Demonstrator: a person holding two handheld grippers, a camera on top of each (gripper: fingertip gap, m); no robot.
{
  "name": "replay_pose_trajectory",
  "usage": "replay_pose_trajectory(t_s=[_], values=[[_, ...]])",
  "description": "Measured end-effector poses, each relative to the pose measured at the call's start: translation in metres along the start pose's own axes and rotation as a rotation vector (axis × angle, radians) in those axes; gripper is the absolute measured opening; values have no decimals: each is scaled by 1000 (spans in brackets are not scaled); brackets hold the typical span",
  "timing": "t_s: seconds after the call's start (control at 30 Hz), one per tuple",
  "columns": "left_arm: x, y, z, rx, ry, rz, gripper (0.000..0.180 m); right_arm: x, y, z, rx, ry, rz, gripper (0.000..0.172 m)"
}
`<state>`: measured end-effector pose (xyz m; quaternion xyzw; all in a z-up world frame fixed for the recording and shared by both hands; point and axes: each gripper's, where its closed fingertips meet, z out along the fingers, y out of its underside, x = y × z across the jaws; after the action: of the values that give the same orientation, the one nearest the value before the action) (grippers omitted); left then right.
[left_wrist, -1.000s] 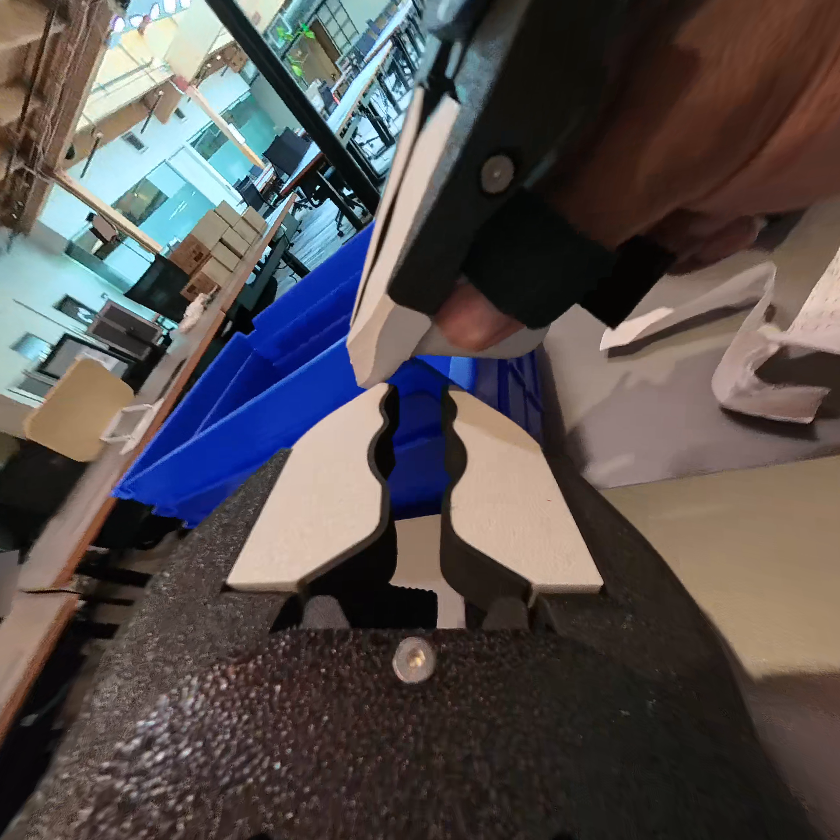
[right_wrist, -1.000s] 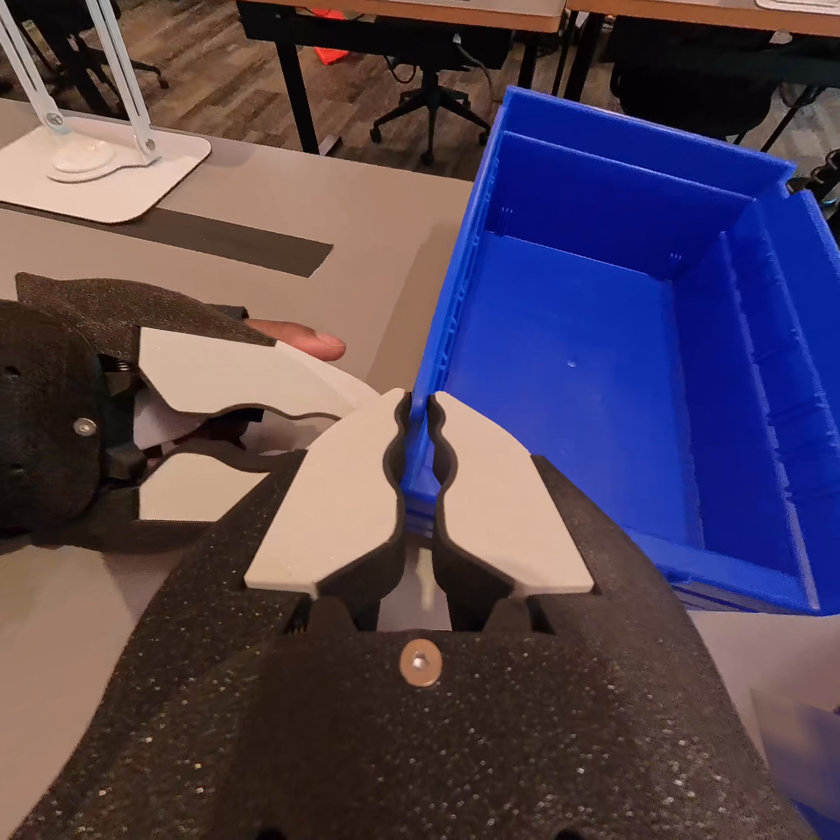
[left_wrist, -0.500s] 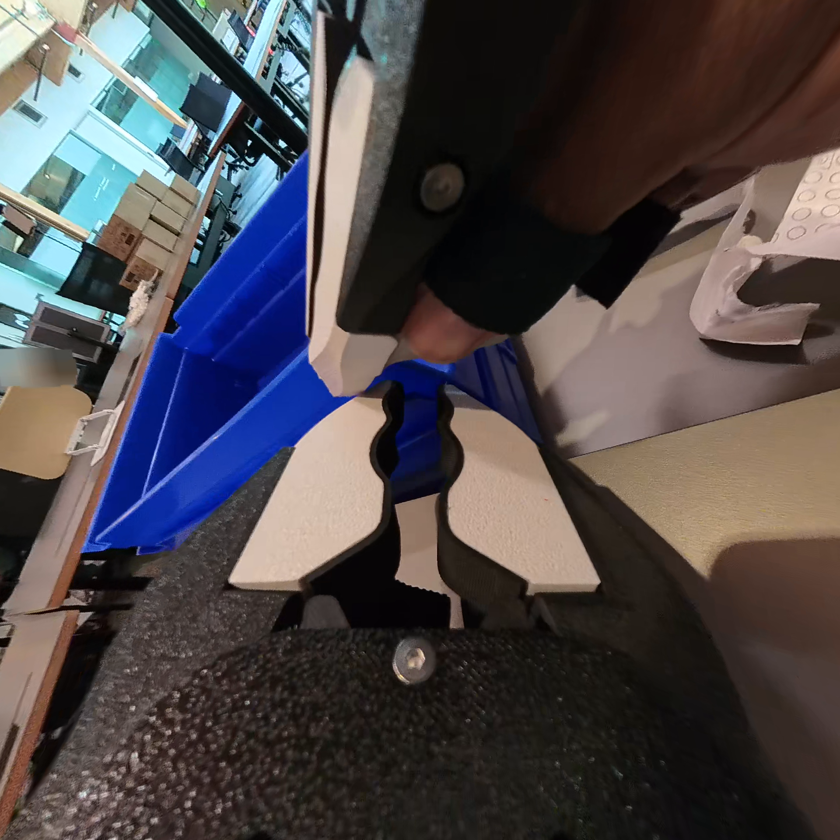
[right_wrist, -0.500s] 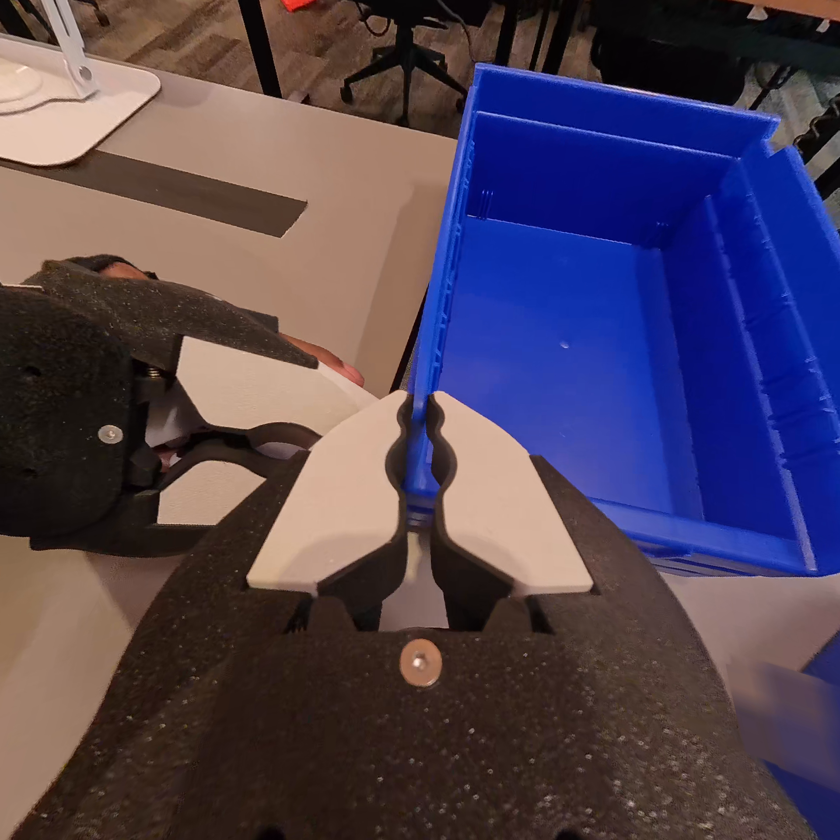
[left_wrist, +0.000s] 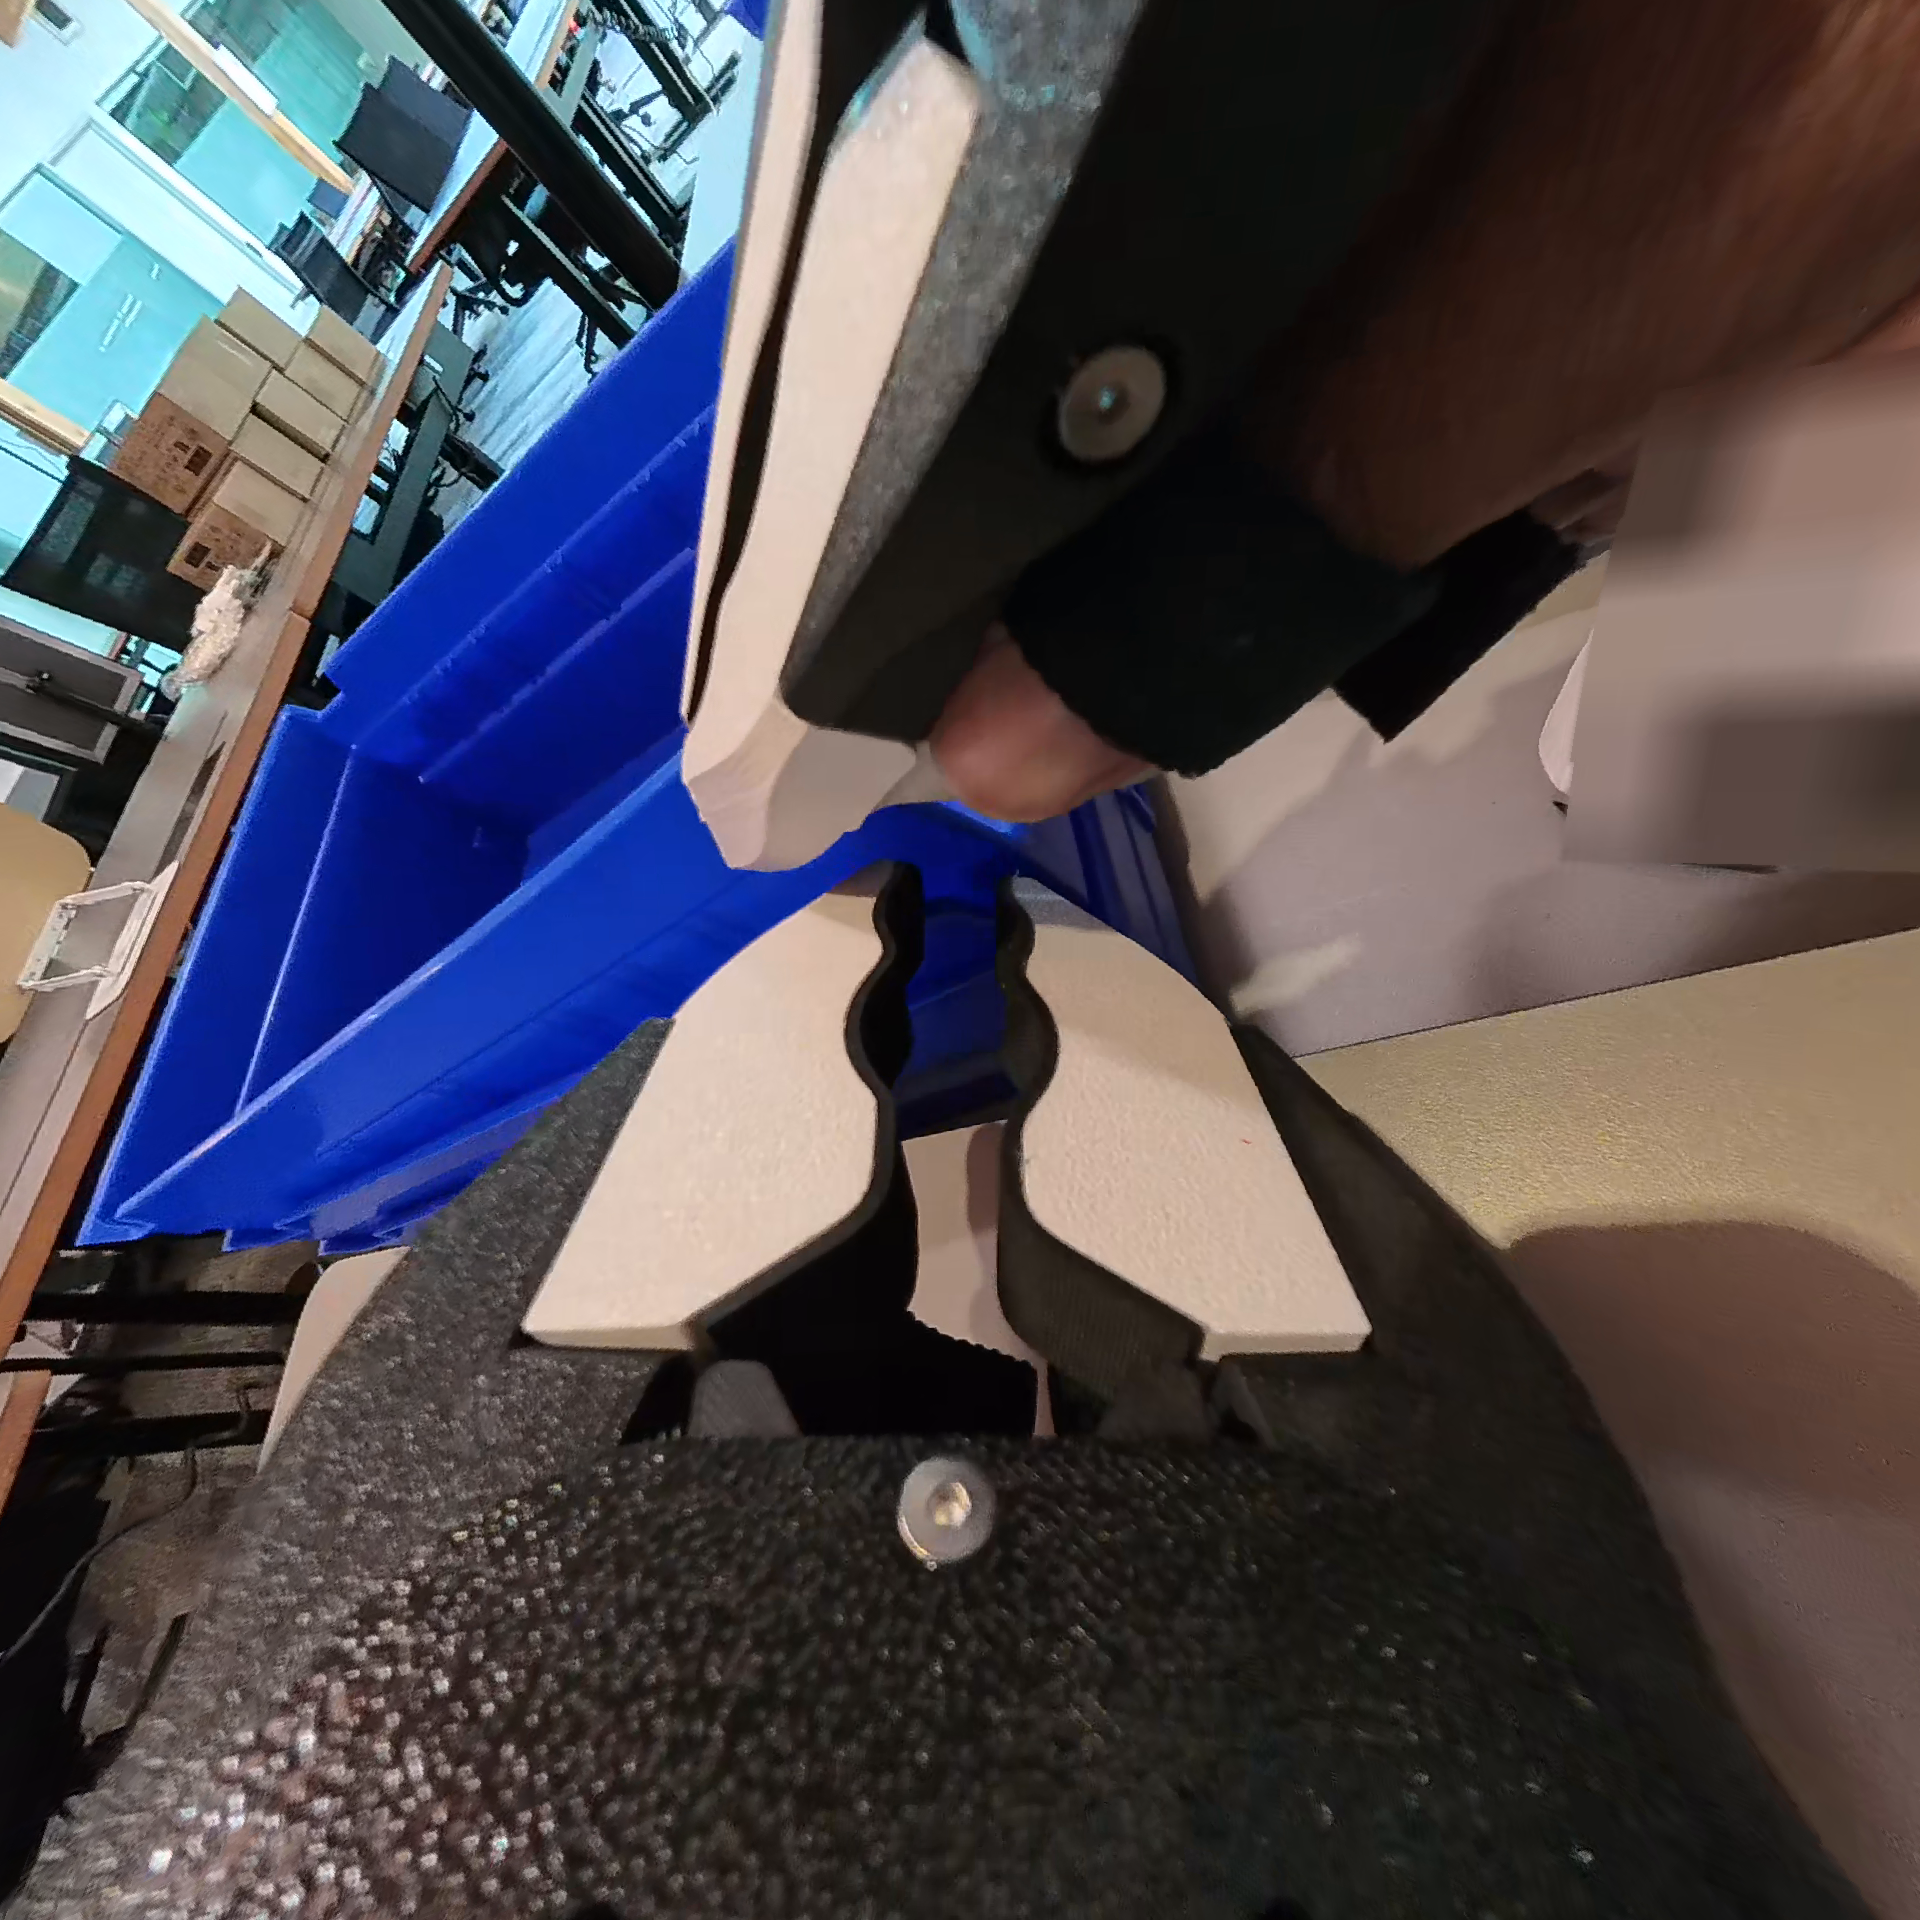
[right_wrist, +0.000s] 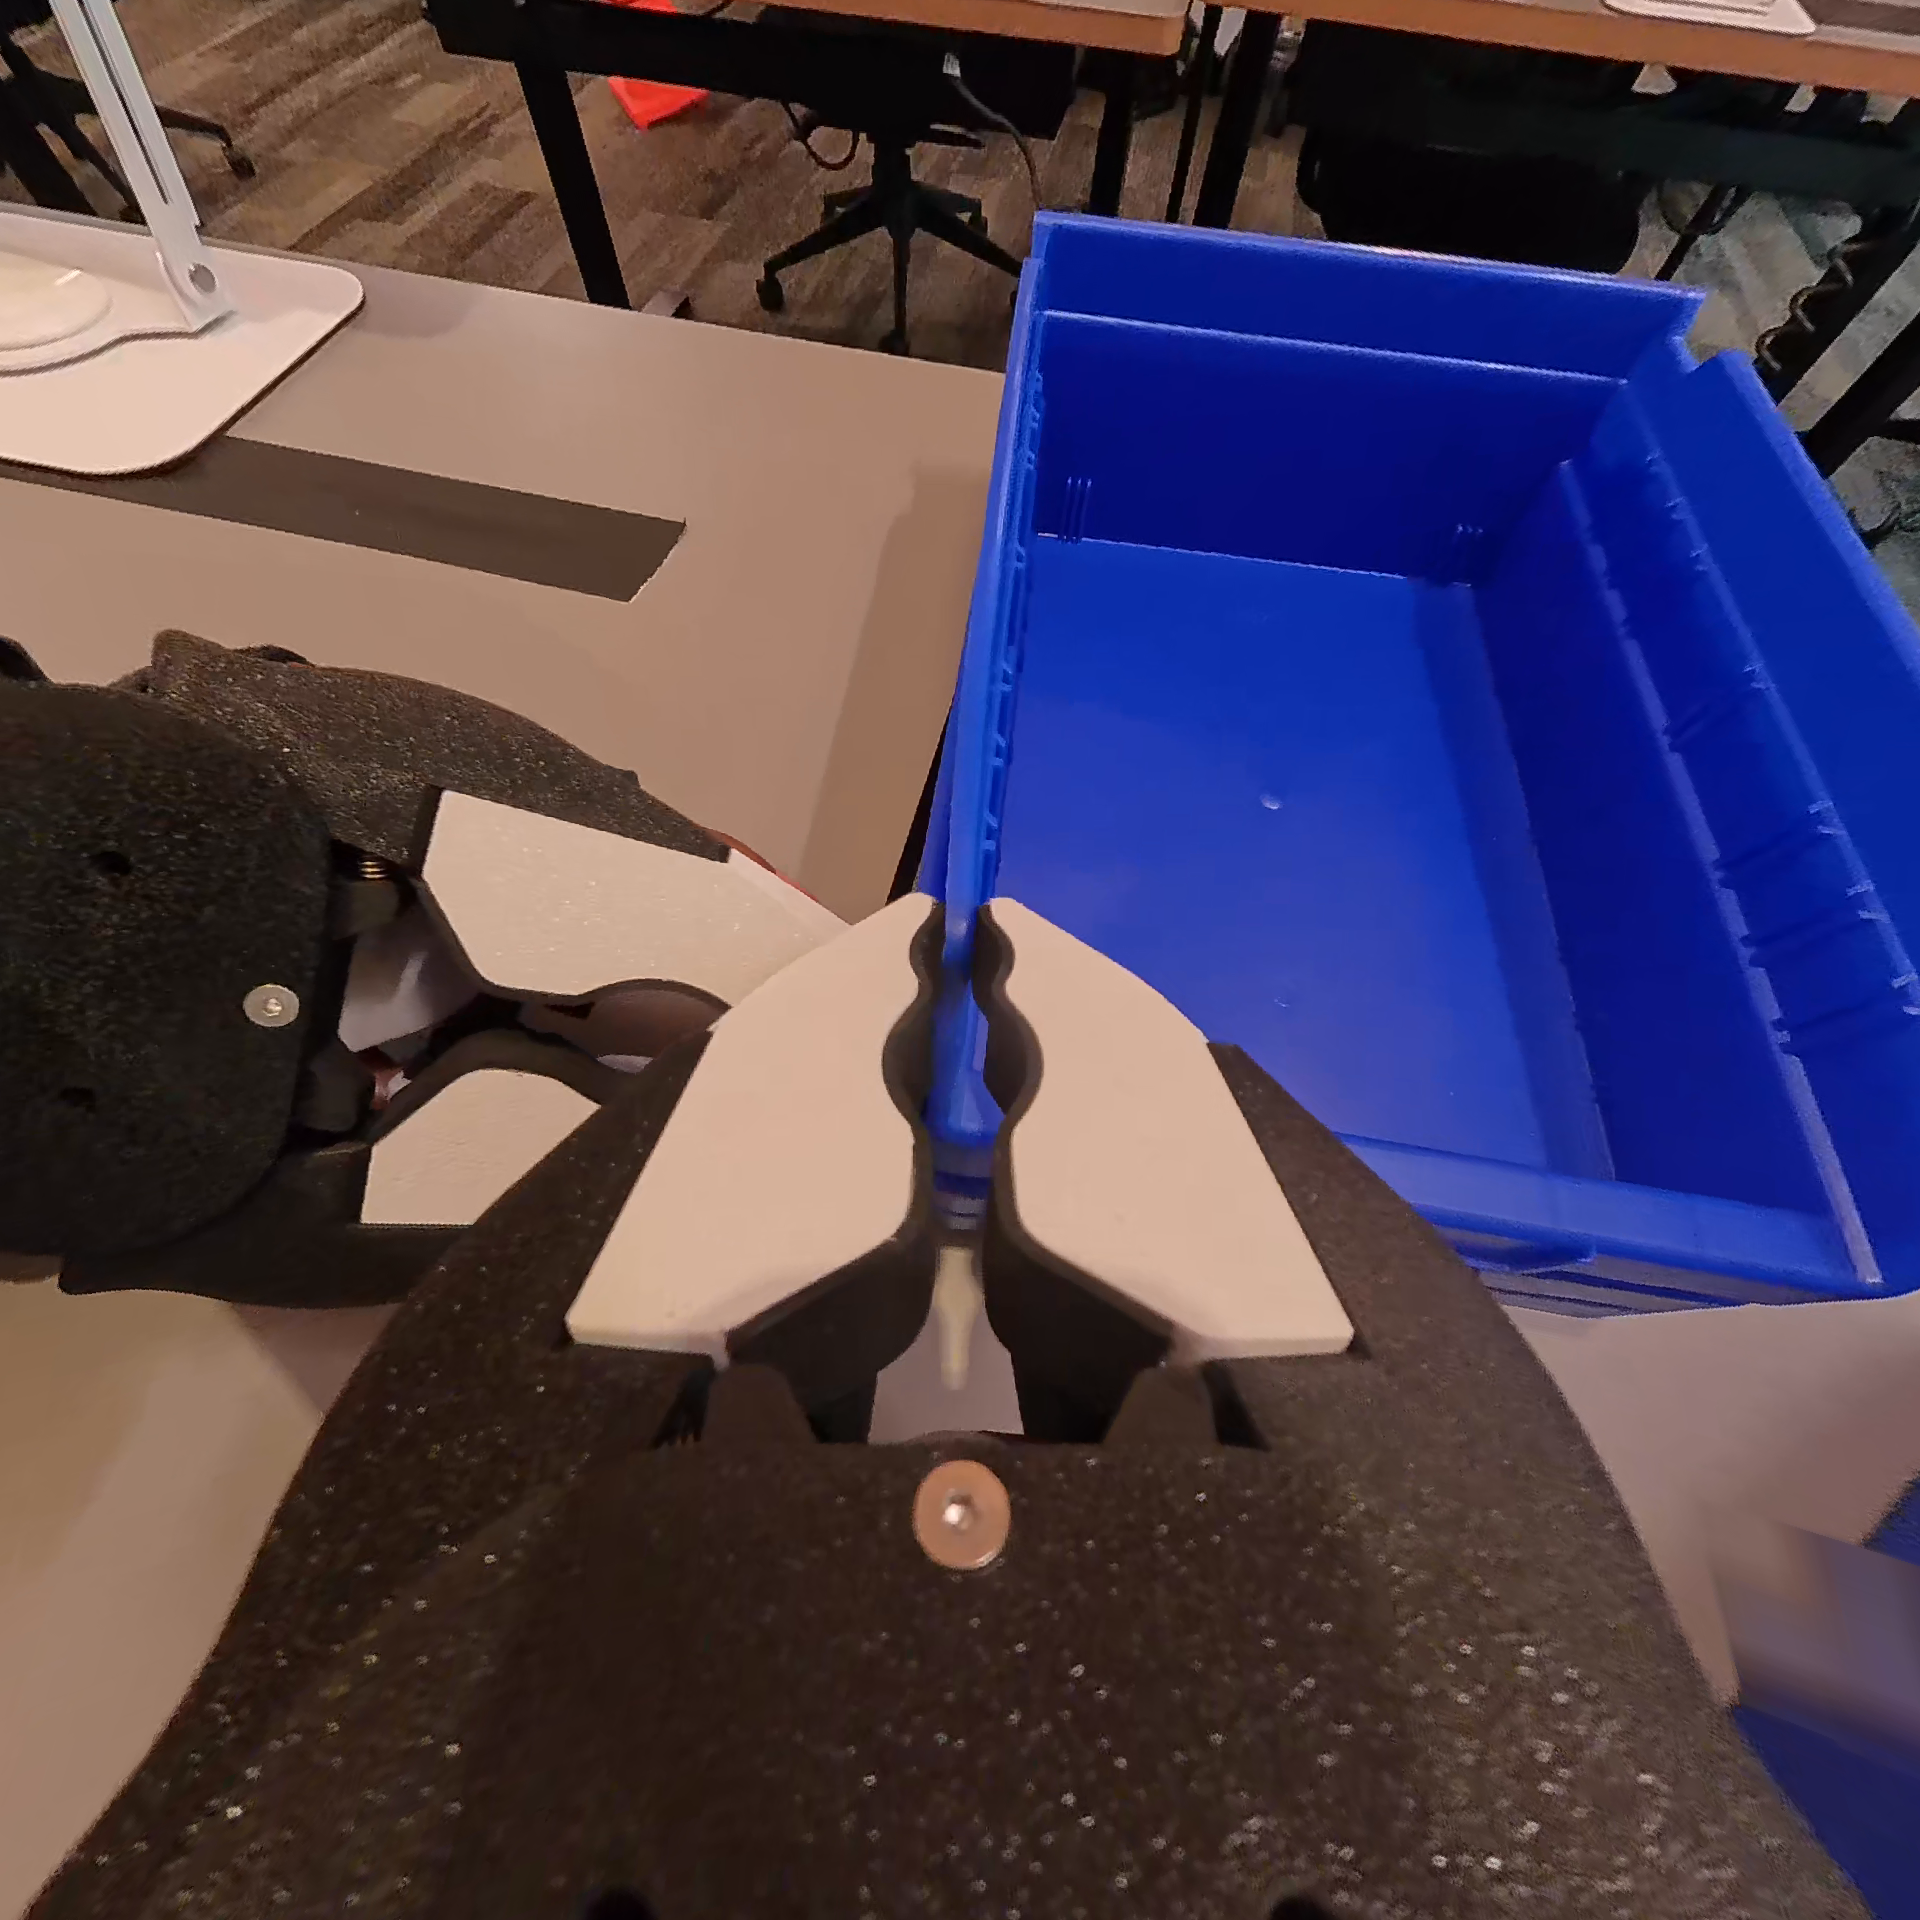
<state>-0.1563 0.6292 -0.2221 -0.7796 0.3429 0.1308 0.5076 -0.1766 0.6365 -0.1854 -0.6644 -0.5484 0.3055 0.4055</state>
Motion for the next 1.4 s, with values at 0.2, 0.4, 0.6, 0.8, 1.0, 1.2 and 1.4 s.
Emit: replay_pose_trajectory(t_s=[0.2,0.4,0.6,0.8,1.0,1.2,1.4], values=[[0,0,0,-1,10,-23,15,2,-4,-1,31,8,14,3],[-1,-1,-1,7,16,-39,15,5,-8,-2,71,11,38,3],[-2,-1,-1,7,21,-54,15,7,-11,-2,93,14,51,4],[-3,0,-1,6,28,-72,15,8,-14,-1,105,21,43,3],[-4,0,-1,1,28,-73,15,9,-17,-1,117,27,40,3],[-5,0,-1,-1,26,-73,15,10,-19,-1,128,27,42,3],[-6,1,0,-8,17,-70,15,11,-22,0,138,28,47,3]])
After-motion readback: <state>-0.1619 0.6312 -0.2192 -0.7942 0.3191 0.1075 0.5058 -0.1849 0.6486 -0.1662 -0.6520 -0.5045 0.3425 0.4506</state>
